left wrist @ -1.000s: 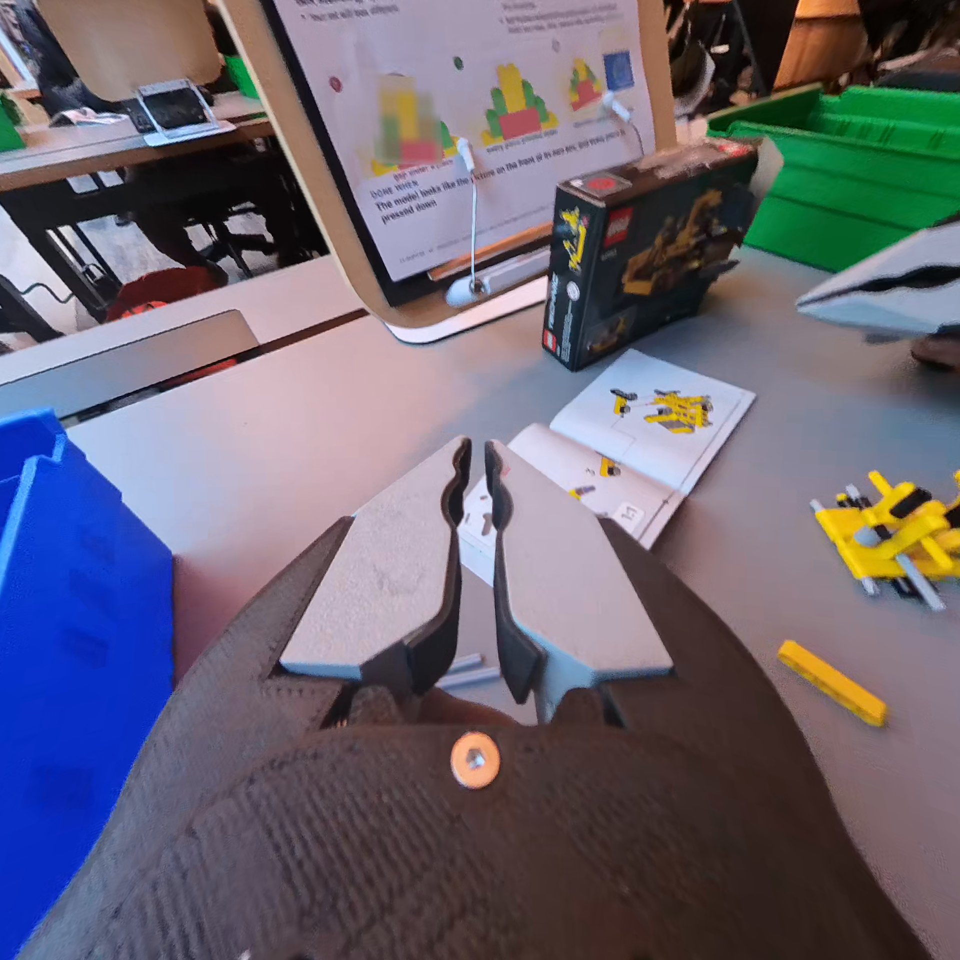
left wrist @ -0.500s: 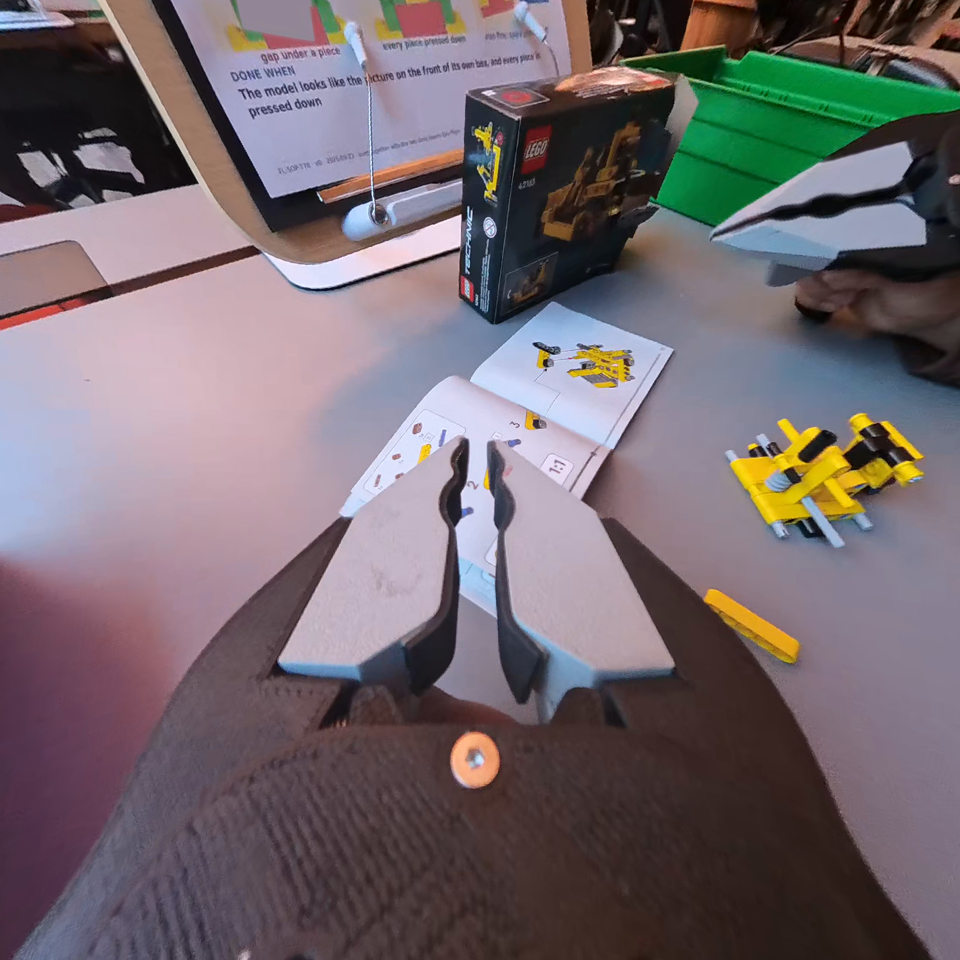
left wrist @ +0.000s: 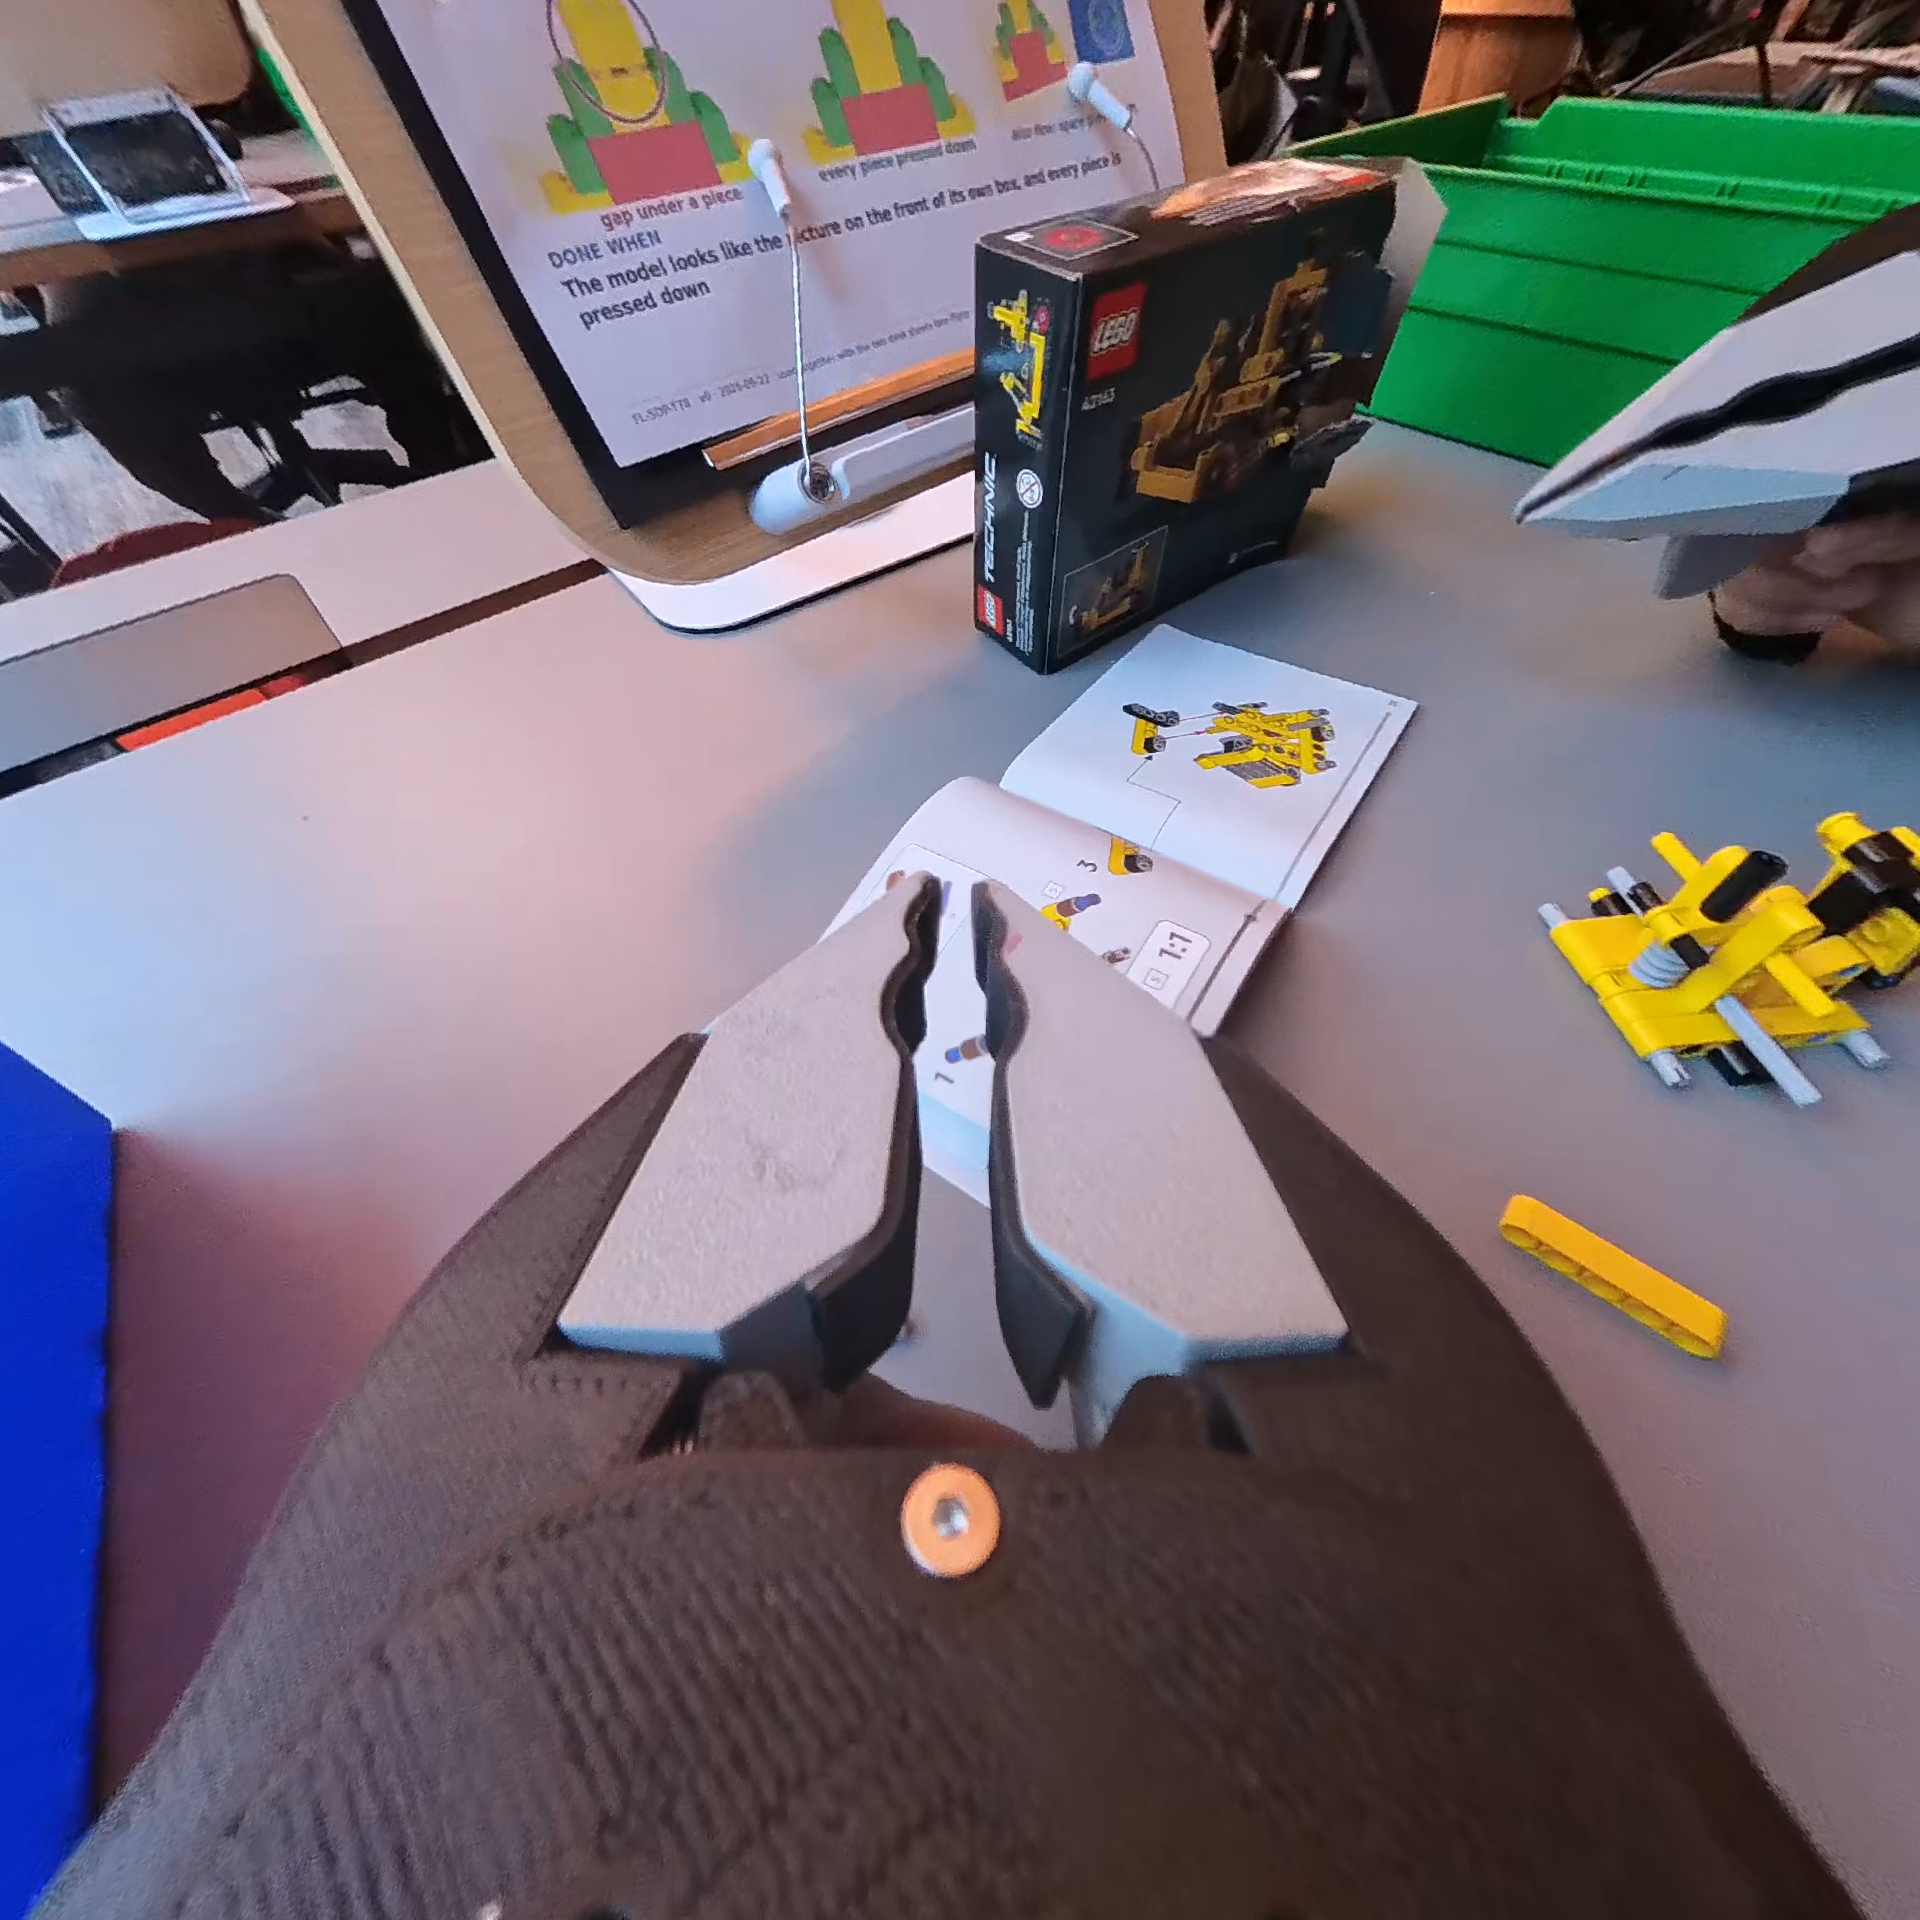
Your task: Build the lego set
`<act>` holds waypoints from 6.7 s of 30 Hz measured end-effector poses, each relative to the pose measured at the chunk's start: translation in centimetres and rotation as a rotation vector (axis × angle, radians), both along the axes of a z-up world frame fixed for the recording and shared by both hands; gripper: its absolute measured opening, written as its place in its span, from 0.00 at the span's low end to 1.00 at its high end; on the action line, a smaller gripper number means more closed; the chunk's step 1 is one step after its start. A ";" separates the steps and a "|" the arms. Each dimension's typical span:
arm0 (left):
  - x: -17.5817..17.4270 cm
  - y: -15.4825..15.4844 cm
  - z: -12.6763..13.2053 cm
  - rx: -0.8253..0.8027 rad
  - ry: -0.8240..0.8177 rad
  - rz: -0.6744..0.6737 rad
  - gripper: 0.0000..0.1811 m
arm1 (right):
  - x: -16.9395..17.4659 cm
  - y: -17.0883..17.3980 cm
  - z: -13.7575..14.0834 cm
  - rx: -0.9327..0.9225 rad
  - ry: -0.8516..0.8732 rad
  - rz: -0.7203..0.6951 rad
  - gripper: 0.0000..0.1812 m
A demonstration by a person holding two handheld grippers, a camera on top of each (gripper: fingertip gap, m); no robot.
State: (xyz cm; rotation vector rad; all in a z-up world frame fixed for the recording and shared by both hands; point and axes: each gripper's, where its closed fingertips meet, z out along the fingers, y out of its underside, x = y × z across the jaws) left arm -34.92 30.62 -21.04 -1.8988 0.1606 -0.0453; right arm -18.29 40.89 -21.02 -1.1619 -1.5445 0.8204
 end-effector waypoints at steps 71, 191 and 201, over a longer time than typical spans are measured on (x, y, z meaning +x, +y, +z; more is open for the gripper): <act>-2.6 -0.7 1.0 -0.022 -0.033 0.113 0.02 | 0.0 1.0 -3.6 -0.216 -0.243 -0.024 0.14; 2.6 -2.6 -1.9 -0.257 -0.058 -0.167 0.03 | -10.7 -3.9 -1.0 -0.022 -0.342 0.216 0.00; 0.4 -8.3 13.8 0.287 -0.191 -0.066 0.00 | 0.5 -1.4 3.1 -0.111 -0.169 -0.107 0.00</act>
